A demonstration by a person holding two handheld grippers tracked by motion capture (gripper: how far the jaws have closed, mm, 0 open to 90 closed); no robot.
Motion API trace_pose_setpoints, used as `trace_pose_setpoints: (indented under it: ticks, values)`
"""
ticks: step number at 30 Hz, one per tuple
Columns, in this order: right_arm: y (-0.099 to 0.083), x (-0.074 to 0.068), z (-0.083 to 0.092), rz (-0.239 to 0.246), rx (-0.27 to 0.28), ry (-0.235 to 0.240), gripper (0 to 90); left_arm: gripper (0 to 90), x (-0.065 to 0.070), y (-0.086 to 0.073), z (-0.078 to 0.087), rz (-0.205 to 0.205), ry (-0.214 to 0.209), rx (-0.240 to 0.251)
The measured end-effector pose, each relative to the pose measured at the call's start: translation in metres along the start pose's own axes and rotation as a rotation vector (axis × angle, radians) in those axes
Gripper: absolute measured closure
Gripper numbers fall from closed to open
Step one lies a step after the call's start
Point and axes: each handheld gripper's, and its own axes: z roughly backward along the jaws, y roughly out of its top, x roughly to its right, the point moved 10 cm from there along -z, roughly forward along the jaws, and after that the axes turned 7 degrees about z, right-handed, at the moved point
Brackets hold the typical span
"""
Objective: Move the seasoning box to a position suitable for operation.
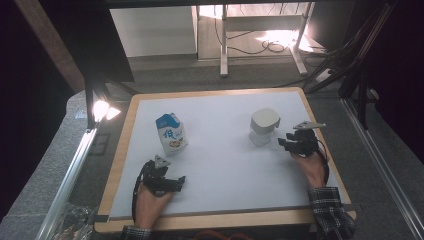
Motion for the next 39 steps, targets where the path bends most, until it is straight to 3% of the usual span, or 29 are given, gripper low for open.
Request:
trace_pose_setpoints:
  ticks: [9, 23, 33, 37, 39]
  values:
    - [0.009, 0.009, -0.016, 0.001, 0.011, -0.037, 54.8, 0.0, 0.000, 0.000, 0.000, 0.000, 0.000, 0.000]
    - [0.033, 0.021, -0.036, 0.033, 0.033, -0.086, 61.9, 0.0, 0.000, 0.000, 0.000, -0.002, -0.001, -0.001]
    - [0.043, 0.028, -0.044, 0.046, 0.060, -0.075, 70.9, 0.0, 0.000, 0.000, 0.000, -0.003, -0.001, -0.001]
    - [0.044, 0.026, -0.046, 0.046, 0.070, -0.041, 72.9, 0.0, 0.000, 0.000, 0.000, -0.002, -0.001, 0.000]
    - [0.043, 0.025, -0.048, 0.056, 0.075, -0.033, 78.6, 0.0, 0.000, 0.000, 0.000, -0.002, -0.001, -0.001]
